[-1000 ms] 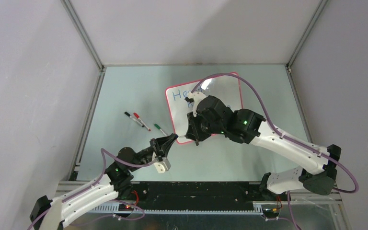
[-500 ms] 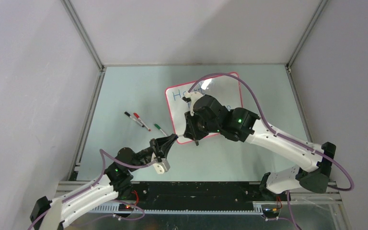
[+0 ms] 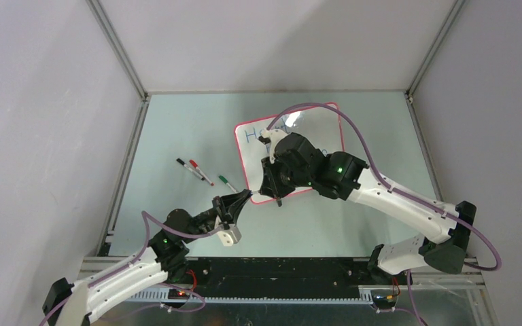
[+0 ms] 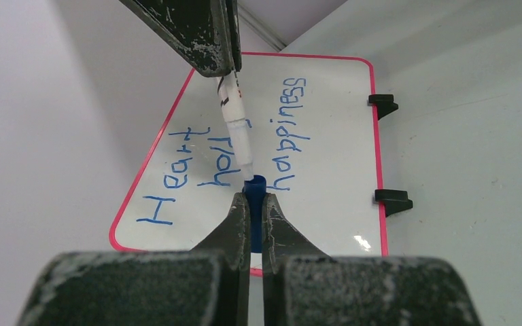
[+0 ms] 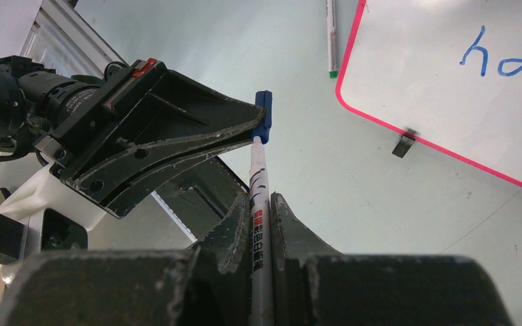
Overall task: Write a sentence on the whiteboard
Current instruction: Insert the whiteboard marker without the cap into the pen cap.
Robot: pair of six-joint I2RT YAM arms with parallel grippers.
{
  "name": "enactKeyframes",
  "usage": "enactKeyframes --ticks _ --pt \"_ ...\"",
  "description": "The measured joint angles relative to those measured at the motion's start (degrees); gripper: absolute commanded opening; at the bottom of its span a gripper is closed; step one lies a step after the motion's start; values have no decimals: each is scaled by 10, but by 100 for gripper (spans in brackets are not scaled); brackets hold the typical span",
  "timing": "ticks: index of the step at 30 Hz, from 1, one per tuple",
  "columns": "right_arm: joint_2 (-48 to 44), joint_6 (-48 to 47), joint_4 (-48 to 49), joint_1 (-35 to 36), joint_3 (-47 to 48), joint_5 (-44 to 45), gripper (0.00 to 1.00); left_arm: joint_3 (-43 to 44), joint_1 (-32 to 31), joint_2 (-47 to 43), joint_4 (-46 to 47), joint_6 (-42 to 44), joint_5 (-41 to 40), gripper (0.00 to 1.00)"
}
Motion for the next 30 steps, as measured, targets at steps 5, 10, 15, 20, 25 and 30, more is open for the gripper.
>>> enactKeyframes --ticks 5,10,15,20,25,30 --pt "3 0 3 2 0 -2 0 0 0 0 0 -1 -6 0" --pt "8 0 7 5 0 1 0 0 0 0 -2 -7 -16 0" --pt "11 0 8 7 0 5 0 0 0 0 -5 -12 -21 1" --pt "14 0 11 7 0 7 0 0 0 -8 -9 -21 -23 1" --pt "20 0 17 7 0 8 0 -6 2 -22 -9 -46 -27 1" --pt "44 -2 17 10 0 19 0 -14 6 -23 -26 -66 -33 0"
